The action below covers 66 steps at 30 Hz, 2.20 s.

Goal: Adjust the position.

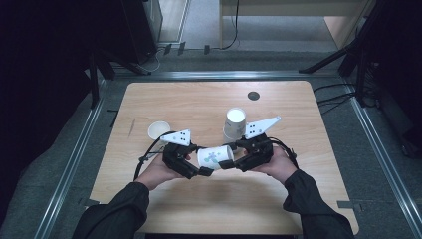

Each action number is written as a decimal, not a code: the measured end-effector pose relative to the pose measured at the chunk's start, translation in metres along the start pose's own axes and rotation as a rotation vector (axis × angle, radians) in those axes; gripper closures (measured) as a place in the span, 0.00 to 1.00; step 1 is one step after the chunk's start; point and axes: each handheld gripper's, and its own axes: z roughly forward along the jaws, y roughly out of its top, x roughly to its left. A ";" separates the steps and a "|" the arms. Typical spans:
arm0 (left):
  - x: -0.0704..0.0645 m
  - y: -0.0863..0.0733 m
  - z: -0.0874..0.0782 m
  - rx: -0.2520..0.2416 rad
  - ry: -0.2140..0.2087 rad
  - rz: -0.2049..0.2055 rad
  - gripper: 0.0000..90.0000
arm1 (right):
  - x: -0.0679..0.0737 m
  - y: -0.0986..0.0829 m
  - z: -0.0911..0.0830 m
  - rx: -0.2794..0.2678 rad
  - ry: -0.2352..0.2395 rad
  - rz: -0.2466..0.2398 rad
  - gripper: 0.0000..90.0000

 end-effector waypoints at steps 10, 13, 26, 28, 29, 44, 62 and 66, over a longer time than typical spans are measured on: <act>0.001 -0.001 -0.001 -0.002 -0.005 0.006 0.24 | -0.001 0.000 0.001 0.003 0.013 0.011 0.38; 0.001 -0.001 -0.002 -0.001 -0.004 0.006 0.24 | -0.002 0.000 0.001 0.003 0.016 0.014 0.38; 0.001 0.002 -0.014 -0.017 0.008 -0.010 0.24 | -0.001 -0.001 -0.001 0.013 -0.023 0.003 0.32; 0.001 0.004 -0.020 -0.016 0.018 -0.010 0.24 | -0.001 -0.001 -0.002 0.014 -0.025 0.005 0.32; 0.000 0.004 -0.023 -0.018 0.020 -0.011 0.24 | -0.001 -0.001 -0.003 0.017 -0.028 0.004 0.31; -0.008 0.040 -0.039 0.196 0.099 0.035 0.24 | 0.001 -0.006 -0.011 0.044 -0.094 -0.027 0.31; -0.006 0.078 -0.019 0.572 0.161 0.155 0.24 | 0.001 -0.008 -0.010 0.067 -0.129 -0.023 0.27; -0.005 0.078 -0.010 0.643 0.163 0.160 0.24 | 0.000 -0.008 -0.004 0.082 -0.130 -0.027 0.27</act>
